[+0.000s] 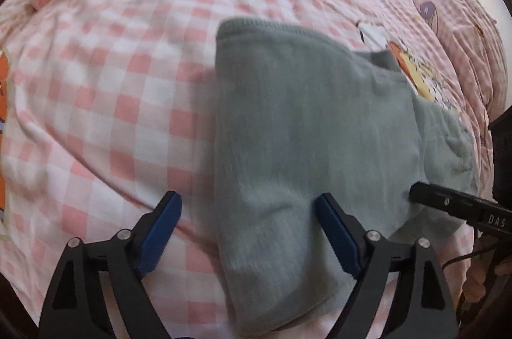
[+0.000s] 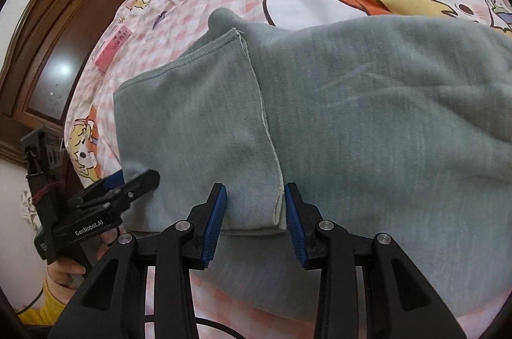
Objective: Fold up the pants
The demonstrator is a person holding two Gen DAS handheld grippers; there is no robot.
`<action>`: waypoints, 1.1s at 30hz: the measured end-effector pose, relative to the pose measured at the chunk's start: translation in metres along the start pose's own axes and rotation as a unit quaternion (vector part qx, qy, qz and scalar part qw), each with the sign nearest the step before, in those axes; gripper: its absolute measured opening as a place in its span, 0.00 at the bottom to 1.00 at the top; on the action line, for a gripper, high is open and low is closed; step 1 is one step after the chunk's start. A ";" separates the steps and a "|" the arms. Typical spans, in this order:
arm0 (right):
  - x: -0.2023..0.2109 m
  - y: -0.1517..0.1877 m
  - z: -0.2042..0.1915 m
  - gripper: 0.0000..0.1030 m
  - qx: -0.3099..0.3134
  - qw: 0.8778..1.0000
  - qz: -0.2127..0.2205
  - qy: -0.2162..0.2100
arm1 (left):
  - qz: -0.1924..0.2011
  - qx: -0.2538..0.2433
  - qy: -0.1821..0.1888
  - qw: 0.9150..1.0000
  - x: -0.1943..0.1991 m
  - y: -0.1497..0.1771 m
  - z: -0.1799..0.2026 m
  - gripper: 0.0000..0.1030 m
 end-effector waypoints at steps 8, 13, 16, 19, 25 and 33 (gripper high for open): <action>-0.001 0.001 -0.003 0.37 -0.005 1.000 -0.003 -0.018 | -0.007 -0.002 0.018 1.000 -0.004 0.006 0.002 0.97; -0.001 -0.002 -0.011 0.37 -0.002 1.000 0.002 -0.030 | -0.016 0.001 0.026 1.000 -0.005 0.009 0.002 1.00; -0.002 -0.006 -0.016 0.37 0.003 0.999 0.003 -0.035 | -0.018 0.004 0.025 1.000 -0.006 0.009 0.003 1.00; -0.006 -0.010 -0.019 0.37 0.003 0.999 0.002 -0.036 | -0.014 0.007 0.029 0.999 -0.006 0.008 0.003 1.00; -0.012 -0.012 -0.018 0.37 -0.003 0.999 0.001 -0.040 | 0.008 0.026 0.048 0.998 -0.002 0.009 -0.002 1.00; -0.008 -0.012 -0.023 0.37 0.003 0.999 0.015 -0.044 | -0.005 0.012 0.032 0.999 -0.001 0.009 0.002 1.00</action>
Point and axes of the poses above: each gripper's, at about its wrist camera, not at the fingertips, and x roughly against the way its jaws point, z to its right, y to its underside, the point moved 9 cm from there along -x, roughly the way its jaws point, and after that the axes turned 12 degrees about -x, right-handed, at the moved point
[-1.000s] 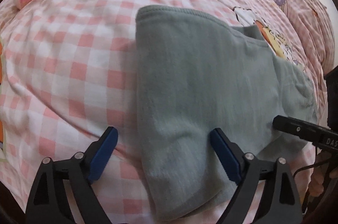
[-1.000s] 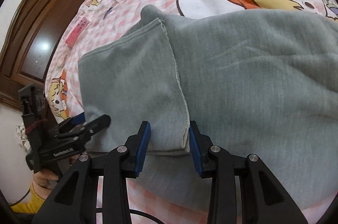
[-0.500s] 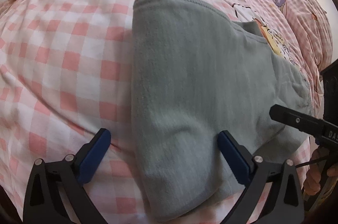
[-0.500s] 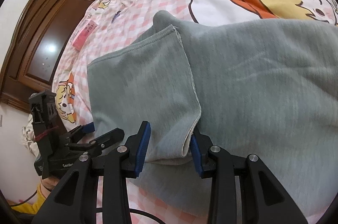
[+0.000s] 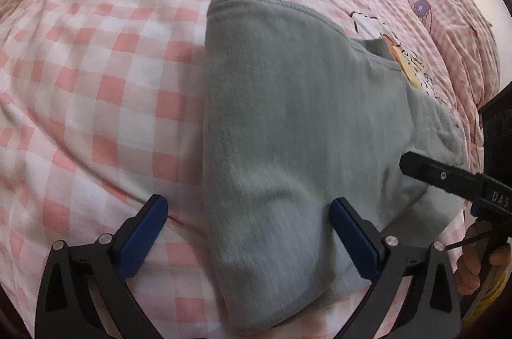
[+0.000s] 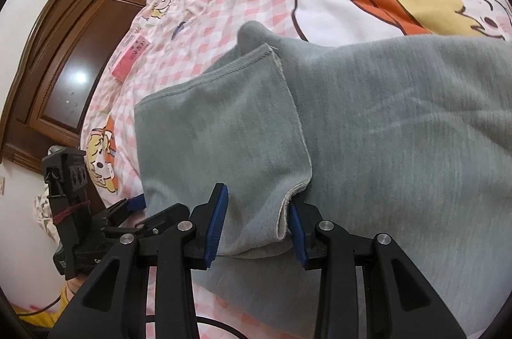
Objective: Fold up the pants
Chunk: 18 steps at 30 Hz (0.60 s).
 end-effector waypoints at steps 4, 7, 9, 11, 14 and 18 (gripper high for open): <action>-0.002 -0.002 0.001 0.32 -0.004 1.000 0.005 0.002 | 0.005 0.003 -0.009 1.000 0.005 0.001 -0.001 0.95; 0.002 -0.003 0.003 0.14 -0.003 1.000 0.018 0.007 | 0.010 0.009 -0.010 1.000 0.010 0.003 -0.004 0.92; 0.007 -0.003 0.001 0.07 -0.006 1.000 0.027 -0.002 | 0.016 0.012 -0.014 1.000 0.013 0.003 -0.007 0.92; 0.015 -0.003 -0.003 0.06 -0.006 0.999 0.042 -0.011 | 0.021 0.013 -0.019 1.000 0.017 0.003 -0.009 0.92; 0.031 -0.003 -0.010 0.06 -0.006 0.998 0.064 -0.026 | 0.032 0.011 -0.028 0.999 0.025 0.002 -0.010 0.92; 0.059 -0.003 -0.018 0.06 -0.009 0.994 0.100 -0.044 | 0.051 0.003 -0.044 0.998 0.037 -0.002 -0.010 0.92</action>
Point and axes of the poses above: each gripper's, at about its wrist camera, not at the fingertips, and x roughly against the way its jaws point, z to its right, y to its underside, the point moved 9 cm from there along -x, roughly the way its jaws point, and after that the axes turned 12 degrees about -x, right-handed, at the moved point
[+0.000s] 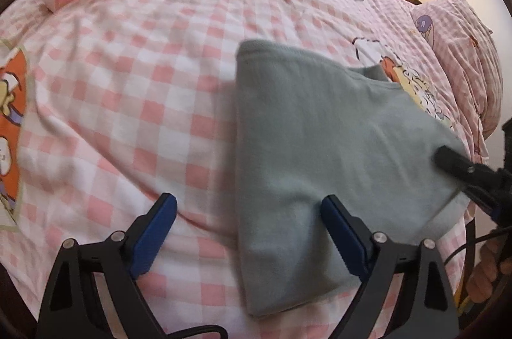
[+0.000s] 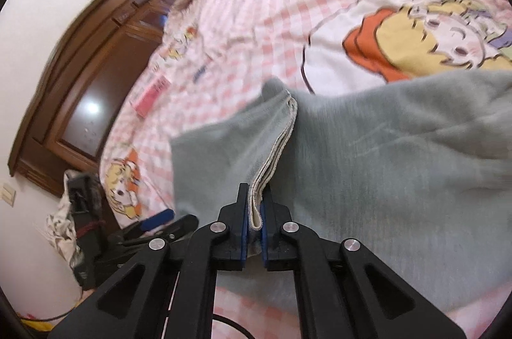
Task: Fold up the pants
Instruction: 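Pinch the folded edge with the right gripper and lift it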
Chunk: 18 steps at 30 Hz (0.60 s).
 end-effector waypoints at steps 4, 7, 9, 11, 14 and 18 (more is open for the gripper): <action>0.025 -0.004 -0.008 0.06 0.007 0.999 0.032 -0.005 | 0.010 -0.007 -0.006 1.000 0.008 -0.002 0.001 0.92; 0.041 -0.008 -0.012 0.06 0.021 0.998 0.054 0.002 | 0.015 -0.013 -0.002 1.000 0.012 -0.003 0.007 0.92; 0.052 -0.011 -0.013 0.06 0.025 0.997 0.067 0.006 | 0.019 -0.019 -0.002 1.000 0.015 -0.005 0.011 0.92; 0.064 -0.015 -0.013 0.06 0.025 0.996 0.081 0.007 | 0.023 -0.023 -0.002 0.999 0.018 -0.006 0.015 0.92; 0.086 -0.021 -0.010 0.06 0.029 0.994 0.106 0.013 | 0.028 -0.032 -0.001 0.999 0.022 -0.009 0.022 0.92; 0.113 -0.030 -0.002 0.06 0.032 0.989 0.140 0.033 | 0.029 -0.043 0.000 0.999 0.023 -0.011 0.030 0.92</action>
Point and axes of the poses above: each gripper's, at about its wrist camera, not at the fingertips, and x roughly against the way its jaws point, z to its right, y to its underside, the point moved 9 cm from there along -x, roughly the way its jaws point, and after that the axes turned 12 degrees about -x, right-handed, at the moved point
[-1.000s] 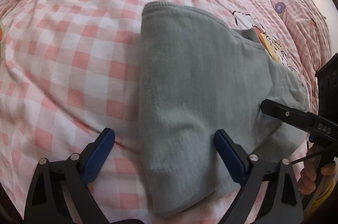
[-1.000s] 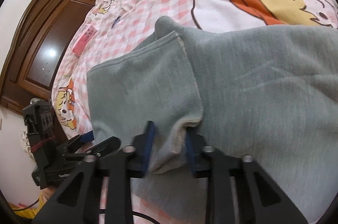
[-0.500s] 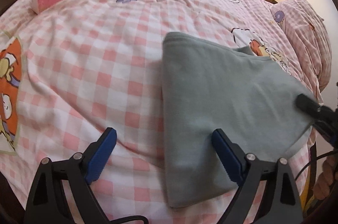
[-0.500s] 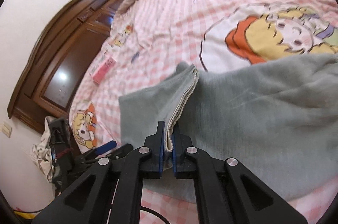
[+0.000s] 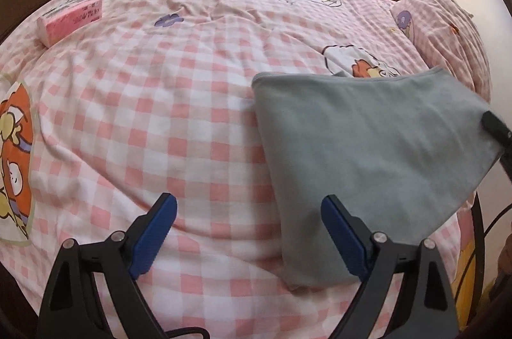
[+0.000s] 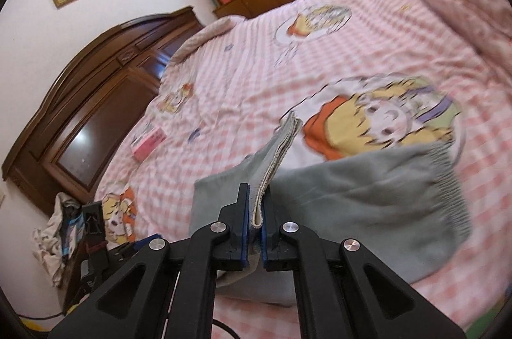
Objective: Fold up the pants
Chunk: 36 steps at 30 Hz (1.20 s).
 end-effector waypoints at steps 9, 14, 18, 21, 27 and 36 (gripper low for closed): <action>0.052 -0.032 0.047 0.06 -0.018 0.997 0.064 0.048 | -0.003 -0.022 0.006 1.000 -0.005 -0.005 0.019 0.92; 0.056 -0.030 0.087 0.06 -0.039 0.994 0.065 0.079 | -0.008 -0.037 0.008 0.999 -0.011 -0.007 0.030 0.92; 0.035 -0.014 0.132 0.06 -0.056 0.990 0.037 0.125 | -0.013 -0.048 0.008 0.999 -0.016 -0.007 0.037 0.92; 0.014 0.002 0.166 0.06 -0.084 0.986 0.003 0.146 | -0.017 -0.055 0.007 0.998 -0.021 -0.007 0.041 0.92; 0.004 0.016 0.197 0.11 -0.161 0.978 -0.043 0.126 | -0.024 -0.064 0.003 0.998 -0.028 -0.011 0.043 0.92; 0.017 -0.022 0.175 0.41 -0.109 0.984 -0.014 0.143 | -0.002 -0.065 0.003 0.998 -0.034 -0.052 0.041 0.92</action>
Point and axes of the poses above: each gripper's, at about its wrist camera, not at the fingertips, and x roughly against the way its jaws point, z to its right, y to its underside, the point moved 9 cm from there along -x, roughly the way its jaws point, and after that the axes turned 12 degrees about -x, right-handed, at the moved point
